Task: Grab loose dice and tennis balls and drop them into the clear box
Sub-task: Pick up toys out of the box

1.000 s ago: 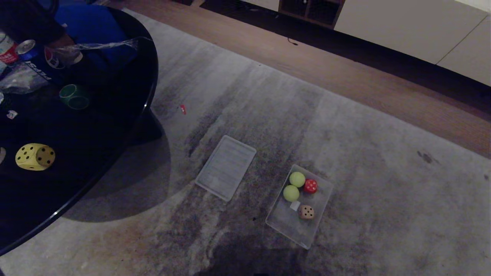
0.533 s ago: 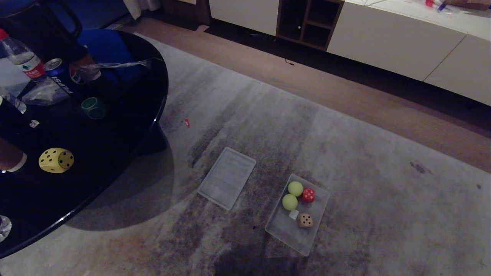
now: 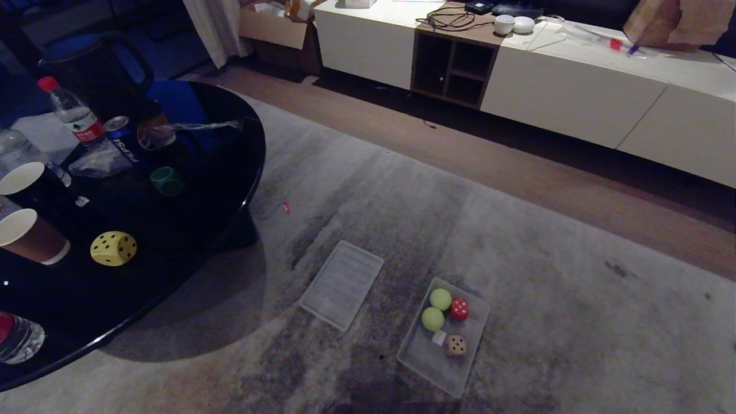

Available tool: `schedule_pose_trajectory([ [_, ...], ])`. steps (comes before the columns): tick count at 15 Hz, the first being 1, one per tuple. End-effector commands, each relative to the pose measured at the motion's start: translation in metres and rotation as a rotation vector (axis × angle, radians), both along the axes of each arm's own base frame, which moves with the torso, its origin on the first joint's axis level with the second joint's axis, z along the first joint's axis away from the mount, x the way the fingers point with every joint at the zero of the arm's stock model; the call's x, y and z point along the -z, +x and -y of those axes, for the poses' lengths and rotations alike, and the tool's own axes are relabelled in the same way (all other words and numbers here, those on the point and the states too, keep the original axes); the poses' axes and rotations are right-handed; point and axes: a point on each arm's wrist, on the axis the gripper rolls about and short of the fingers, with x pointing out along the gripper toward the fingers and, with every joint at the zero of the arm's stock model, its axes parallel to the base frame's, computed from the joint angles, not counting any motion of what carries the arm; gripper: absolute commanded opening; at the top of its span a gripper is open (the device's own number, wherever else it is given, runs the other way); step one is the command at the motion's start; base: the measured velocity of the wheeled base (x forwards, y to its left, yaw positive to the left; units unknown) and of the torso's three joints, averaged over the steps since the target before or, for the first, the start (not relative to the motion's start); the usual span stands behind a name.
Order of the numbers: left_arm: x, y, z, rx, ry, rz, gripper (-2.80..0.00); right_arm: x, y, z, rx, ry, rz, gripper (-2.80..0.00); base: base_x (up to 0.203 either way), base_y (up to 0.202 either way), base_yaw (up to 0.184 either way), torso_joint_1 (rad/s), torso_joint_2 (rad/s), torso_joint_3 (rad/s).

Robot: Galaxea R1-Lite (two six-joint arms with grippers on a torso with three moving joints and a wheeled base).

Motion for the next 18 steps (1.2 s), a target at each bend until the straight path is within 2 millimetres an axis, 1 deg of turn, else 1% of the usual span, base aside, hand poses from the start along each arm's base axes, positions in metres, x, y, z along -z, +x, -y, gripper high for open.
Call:
schedule_pose_trajectory([
  [1,-0.0001,-0.0001,0.0000,0.000,-0.001,0.002,-2.80,0.0021,0.0006,0.0000,-0.001,0.000,-0.008,-2.80,0.000,0.000,0.000,0.001,0.00,0.210],
  [18,0.0000,-0.0001,0.0000,0.000,-0.003,0.002,-2.80,0.0021,0.0007,0.0000,-0.001,0.000,-0.009,-2.80,0.000,0.000,0.000,0.003,0.00,0.201],
])
